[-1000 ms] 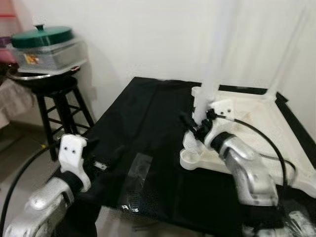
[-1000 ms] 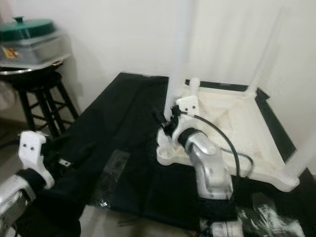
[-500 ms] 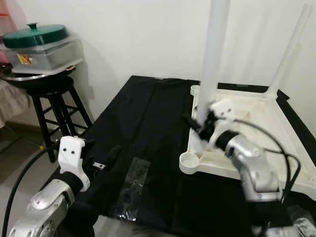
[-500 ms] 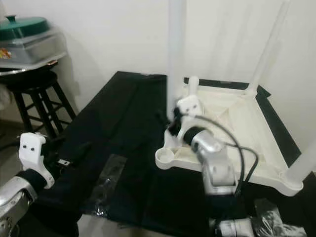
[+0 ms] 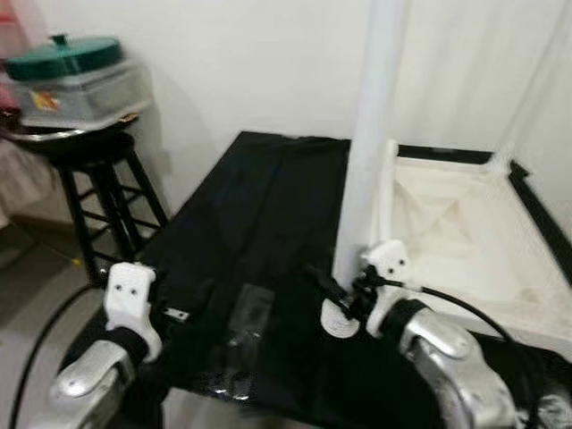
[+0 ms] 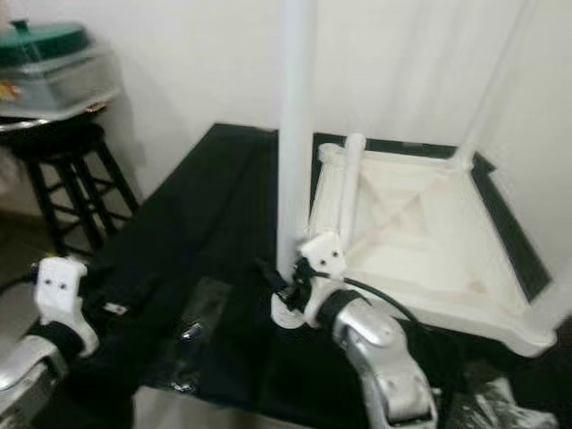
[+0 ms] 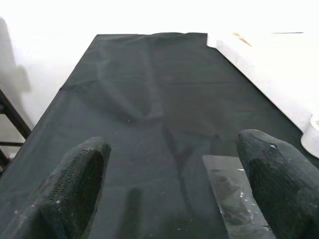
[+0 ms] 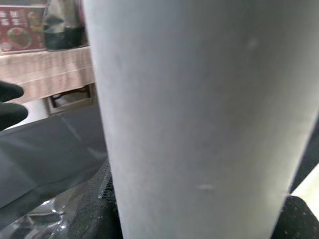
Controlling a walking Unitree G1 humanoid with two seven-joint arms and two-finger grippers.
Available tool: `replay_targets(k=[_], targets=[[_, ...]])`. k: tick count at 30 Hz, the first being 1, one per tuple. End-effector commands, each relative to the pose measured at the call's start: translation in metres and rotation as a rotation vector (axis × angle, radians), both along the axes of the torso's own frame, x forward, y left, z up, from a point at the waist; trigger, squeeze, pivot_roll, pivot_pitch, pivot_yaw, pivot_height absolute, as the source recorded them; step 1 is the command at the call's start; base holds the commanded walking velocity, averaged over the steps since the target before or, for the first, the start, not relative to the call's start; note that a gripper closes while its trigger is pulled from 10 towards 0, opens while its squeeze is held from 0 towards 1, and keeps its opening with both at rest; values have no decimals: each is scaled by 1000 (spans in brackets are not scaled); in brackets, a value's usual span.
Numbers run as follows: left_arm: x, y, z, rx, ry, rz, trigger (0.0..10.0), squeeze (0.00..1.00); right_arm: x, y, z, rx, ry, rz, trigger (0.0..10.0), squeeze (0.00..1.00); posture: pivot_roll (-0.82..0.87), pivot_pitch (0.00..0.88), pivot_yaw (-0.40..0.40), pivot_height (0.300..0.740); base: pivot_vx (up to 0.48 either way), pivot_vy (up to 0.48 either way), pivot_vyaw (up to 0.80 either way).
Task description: Building children table
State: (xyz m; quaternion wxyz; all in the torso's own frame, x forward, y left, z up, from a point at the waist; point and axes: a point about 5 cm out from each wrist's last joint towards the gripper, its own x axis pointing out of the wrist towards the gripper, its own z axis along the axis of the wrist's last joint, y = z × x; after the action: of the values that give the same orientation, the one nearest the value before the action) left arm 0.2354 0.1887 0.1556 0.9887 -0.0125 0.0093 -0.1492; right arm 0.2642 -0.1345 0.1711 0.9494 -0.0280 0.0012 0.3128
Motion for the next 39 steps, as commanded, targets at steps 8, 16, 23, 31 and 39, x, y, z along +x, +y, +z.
replay_targets(k=[8,16,23,31,39], targets=[[3,1,5,3,-18,1,10000,0,17,-1,11,-20,-51,10,10000,0,-49,78,-37,740,0,0,0],[3,1,5,3,-18,1,10000,0,17,-1,11,-20,-51,10,10000,0,-49,78,-37,740,0,0,0],[3,1,5,3,-18,1,10000,0,17,-1,11,-20,-51,10,10000,0,-49,78,-37,740,0,0,0],[3,1,5,3,-18,1,10000,0,17,-1,11,-20,-51,10,10000,0,-49,78,-37,740,0,0,0],[3,1,5,3,-18,1,10000,0,17,-1,11,-20,-51,10,10000,0,-49,78,-37,740,0,0,0]])
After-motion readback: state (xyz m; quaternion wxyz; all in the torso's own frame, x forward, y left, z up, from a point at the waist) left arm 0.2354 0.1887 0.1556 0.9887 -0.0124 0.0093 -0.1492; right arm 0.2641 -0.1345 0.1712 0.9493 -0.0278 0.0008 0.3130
